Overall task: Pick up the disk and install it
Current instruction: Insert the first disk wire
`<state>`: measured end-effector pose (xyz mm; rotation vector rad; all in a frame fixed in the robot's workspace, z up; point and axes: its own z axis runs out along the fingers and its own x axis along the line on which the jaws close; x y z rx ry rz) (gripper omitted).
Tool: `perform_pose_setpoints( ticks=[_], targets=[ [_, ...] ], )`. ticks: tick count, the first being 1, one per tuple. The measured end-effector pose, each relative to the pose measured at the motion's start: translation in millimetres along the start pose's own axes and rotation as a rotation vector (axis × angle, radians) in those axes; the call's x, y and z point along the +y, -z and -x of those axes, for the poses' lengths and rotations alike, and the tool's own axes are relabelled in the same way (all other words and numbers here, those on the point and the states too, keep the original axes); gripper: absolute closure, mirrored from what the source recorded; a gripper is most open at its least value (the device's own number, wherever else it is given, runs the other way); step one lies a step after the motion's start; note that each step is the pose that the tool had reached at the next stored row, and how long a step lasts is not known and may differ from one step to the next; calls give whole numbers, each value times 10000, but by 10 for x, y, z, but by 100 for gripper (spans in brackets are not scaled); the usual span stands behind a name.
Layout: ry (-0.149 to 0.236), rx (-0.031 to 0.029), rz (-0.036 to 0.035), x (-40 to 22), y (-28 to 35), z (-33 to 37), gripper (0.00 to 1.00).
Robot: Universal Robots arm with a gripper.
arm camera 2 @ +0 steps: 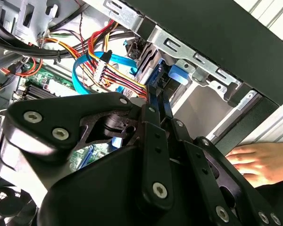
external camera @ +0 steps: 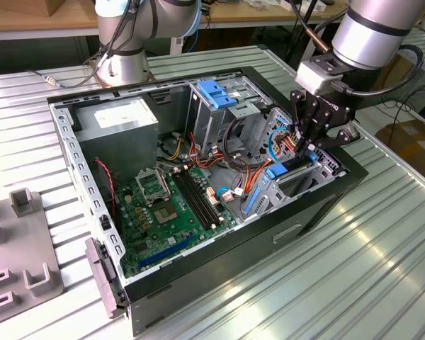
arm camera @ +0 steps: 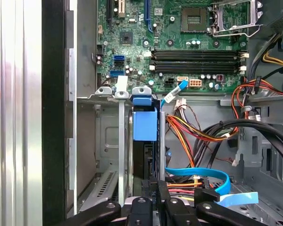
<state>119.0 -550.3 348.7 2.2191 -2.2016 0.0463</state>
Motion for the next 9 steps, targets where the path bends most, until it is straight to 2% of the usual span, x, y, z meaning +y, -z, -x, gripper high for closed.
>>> perform_pose_setpoints(
  ticks=[9],
  targets=[
    [-63, -3, 2, -4, -11, -13, 83]
  ],
)
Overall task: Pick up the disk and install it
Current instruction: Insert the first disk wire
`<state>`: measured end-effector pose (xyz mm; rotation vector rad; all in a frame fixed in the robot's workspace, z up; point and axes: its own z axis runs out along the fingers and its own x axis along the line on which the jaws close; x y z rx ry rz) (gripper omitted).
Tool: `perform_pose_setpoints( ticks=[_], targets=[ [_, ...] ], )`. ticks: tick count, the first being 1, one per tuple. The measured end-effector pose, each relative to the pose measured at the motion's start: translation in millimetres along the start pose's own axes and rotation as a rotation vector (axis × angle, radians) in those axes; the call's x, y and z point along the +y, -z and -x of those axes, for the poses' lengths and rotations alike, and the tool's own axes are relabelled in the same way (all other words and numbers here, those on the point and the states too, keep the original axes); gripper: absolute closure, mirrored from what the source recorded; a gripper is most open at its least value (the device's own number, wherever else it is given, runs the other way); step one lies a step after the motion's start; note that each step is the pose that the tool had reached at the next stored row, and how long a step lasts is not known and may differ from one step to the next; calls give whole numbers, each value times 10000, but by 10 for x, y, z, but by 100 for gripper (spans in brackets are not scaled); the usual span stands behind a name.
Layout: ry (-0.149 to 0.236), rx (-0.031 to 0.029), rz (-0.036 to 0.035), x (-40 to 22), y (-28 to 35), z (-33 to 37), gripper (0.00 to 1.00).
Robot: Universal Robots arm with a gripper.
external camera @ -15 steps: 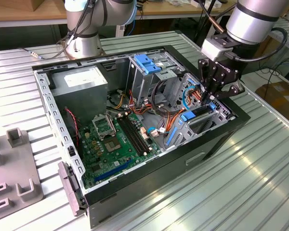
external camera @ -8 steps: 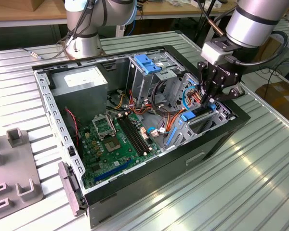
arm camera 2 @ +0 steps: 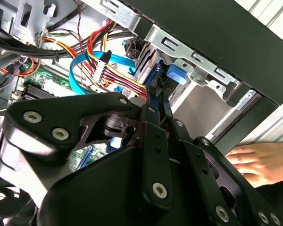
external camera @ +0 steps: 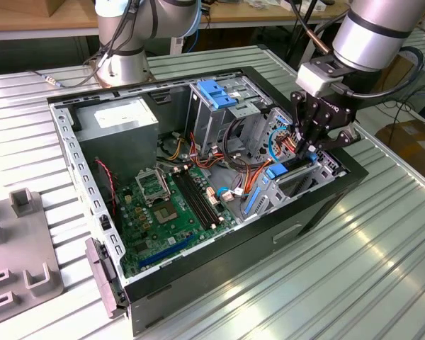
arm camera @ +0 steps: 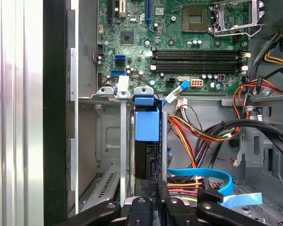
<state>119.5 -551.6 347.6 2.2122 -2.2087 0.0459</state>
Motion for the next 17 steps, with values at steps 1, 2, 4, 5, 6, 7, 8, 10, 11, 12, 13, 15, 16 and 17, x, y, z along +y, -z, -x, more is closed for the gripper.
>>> perform_pose_setpoints(
  ticks=[1, 2, 4, 5, 6, 7, 8, 10, 11, 12, 13, 15, 16, 17],
  targets=[
    [-69, 0, 2, -5, -1, 0, 83],
    [-94, 1, 3, -5, -1, 0, 83],
    [-94, 2, 3, -6, -6, 0, 83],
    [-94, 3, 4, -6, -10, 0, 83],
    [-94, 4, 3, -6, -14, 0, 83],
    [-94, 3, 3, -6, -18, 1, 83],
    [-94, 1, 3, -6, -20, 1, 83],
    [-94, -11, 3, -6, -25, 1, 83],
    [-94, -16, 3, -6, -26, 1, 83],
    [-94, -19, 3, -6, -26, 1, 83],
    [-94, -20, 3, -6, -26, 1, 83],
    [-94, -24, 3, -6, -21, 0, 83],
    [-94, -24, 3, -6, -18, 0, 83],
    [-94, -23, 3, -6, -15, 1, 83]
  ],
)
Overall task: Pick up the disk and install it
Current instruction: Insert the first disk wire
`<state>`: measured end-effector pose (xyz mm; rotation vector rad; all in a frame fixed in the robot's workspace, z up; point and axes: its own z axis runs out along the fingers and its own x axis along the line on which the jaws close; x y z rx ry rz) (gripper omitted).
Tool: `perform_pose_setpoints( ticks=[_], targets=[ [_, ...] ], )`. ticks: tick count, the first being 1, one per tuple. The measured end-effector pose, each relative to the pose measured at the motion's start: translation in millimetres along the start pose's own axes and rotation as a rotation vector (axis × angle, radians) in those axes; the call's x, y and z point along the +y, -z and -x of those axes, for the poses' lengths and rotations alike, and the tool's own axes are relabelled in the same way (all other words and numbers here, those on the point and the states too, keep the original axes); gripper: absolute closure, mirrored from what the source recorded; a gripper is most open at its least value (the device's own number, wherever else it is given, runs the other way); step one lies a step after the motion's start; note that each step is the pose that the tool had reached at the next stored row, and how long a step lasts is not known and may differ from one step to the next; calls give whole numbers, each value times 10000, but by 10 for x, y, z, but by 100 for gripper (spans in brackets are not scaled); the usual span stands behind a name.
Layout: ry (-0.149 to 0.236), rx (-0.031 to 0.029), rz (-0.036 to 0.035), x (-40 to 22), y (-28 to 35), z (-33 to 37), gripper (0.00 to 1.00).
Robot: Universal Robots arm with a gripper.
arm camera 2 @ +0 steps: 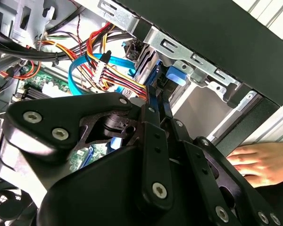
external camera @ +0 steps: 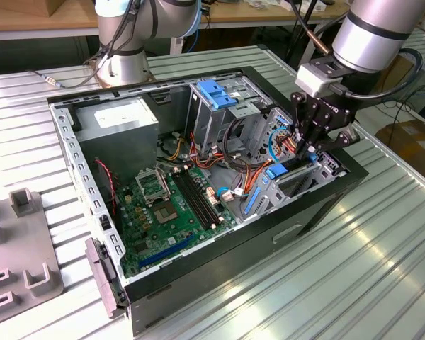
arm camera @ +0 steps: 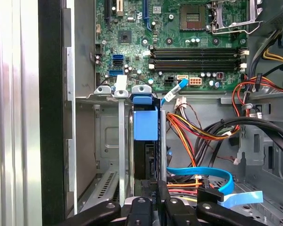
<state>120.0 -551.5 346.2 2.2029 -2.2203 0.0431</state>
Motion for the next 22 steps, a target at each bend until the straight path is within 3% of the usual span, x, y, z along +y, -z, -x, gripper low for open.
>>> perform_pose_setpoints(
  ticks=[16, 22],
  targets=[
    [0, -9, 0, 0, 13, 7, 83],
    [0, -73, 0, 0, 0, 7, 83]
  ],
)
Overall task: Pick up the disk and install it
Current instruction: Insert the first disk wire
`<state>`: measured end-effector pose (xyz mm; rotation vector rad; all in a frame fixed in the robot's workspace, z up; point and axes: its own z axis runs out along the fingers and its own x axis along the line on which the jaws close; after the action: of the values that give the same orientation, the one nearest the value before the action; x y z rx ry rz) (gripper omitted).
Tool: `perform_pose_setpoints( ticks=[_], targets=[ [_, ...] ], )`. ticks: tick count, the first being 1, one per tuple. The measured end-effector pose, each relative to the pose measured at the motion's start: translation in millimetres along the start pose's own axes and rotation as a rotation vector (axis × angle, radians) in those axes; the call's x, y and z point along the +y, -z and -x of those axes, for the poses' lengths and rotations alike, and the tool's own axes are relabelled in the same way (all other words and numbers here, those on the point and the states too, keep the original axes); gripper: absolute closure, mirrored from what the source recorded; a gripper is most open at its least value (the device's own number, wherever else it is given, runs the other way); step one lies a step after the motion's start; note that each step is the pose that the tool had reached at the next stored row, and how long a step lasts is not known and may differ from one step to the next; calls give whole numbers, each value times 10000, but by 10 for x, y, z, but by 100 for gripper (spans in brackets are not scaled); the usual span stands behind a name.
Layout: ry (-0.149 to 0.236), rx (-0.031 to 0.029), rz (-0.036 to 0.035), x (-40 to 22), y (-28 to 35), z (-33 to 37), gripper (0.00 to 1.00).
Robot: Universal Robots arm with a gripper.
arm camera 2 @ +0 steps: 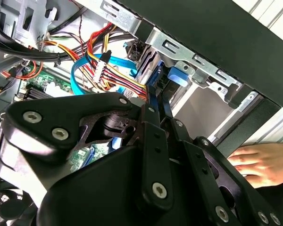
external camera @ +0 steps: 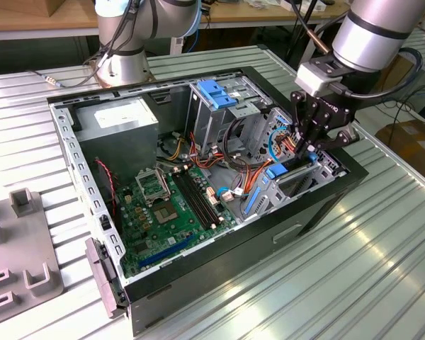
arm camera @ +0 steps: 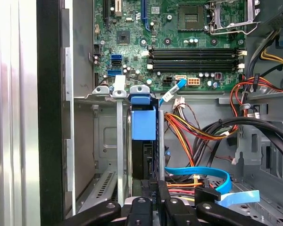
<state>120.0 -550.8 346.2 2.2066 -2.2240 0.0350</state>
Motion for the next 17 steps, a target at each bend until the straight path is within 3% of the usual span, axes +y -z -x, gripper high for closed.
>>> perform_pose_setpoints(
  ticks=[4, 17],
  targets=[
    [-1, -44, 1, 0, -12, -2, 83],
    [-1, -46, 0, -1, 22, -23, 83]
  ],
)
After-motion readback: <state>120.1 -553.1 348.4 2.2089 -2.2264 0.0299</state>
